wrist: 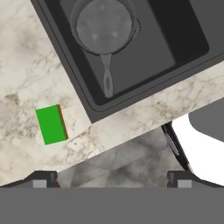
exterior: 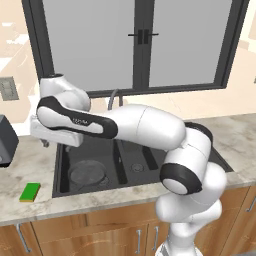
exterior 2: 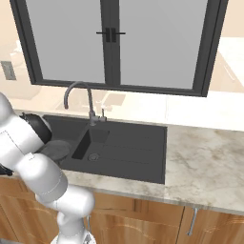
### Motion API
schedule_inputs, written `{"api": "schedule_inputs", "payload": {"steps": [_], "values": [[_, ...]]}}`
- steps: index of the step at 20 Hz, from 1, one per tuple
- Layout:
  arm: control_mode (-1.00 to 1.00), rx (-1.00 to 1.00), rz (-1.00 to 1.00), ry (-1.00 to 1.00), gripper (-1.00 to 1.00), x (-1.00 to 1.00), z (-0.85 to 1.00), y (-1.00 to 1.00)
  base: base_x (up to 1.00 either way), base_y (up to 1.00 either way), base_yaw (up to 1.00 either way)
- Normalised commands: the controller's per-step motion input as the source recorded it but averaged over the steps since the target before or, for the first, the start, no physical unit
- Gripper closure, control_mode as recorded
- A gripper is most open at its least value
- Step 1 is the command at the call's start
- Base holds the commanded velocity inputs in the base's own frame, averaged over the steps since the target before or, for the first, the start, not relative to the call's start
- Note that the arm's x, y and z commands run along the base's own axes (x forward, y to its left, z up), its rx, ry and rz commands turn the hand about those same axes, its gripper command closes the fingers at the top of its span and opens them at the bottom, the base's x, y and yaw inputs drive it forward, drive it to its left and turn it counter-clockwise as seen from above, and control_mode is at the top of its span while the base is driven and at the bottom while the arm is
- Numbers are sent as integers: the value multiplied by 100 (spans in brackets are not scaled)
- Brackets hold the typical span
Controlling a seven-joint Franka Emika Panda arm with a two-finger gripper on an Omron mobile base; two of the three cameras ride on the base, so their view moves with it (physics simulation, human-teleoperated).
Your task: Pick the pan and sponge and place them into the sink. Then turn on the water.
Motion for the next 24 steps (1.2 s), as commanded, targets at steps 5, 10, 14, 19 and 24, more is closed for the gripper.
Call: {"api": "schedule_inputs", "payload": {"steps": [5,10,14,19,24], "values": [[-100,0,0,-2,-100,-4,-11,9,0,0,0],[-100,0,0,-3,-100,-3,-11,8,0,0,0],[-100,0,0,-3,-100,-2,-14,9,0,0,0],[-100,0,0,-2,-100,-4,-9,7,0,0,0],[-100,0,0,-2,-100,-7,-6,10,0,0,0]]}}
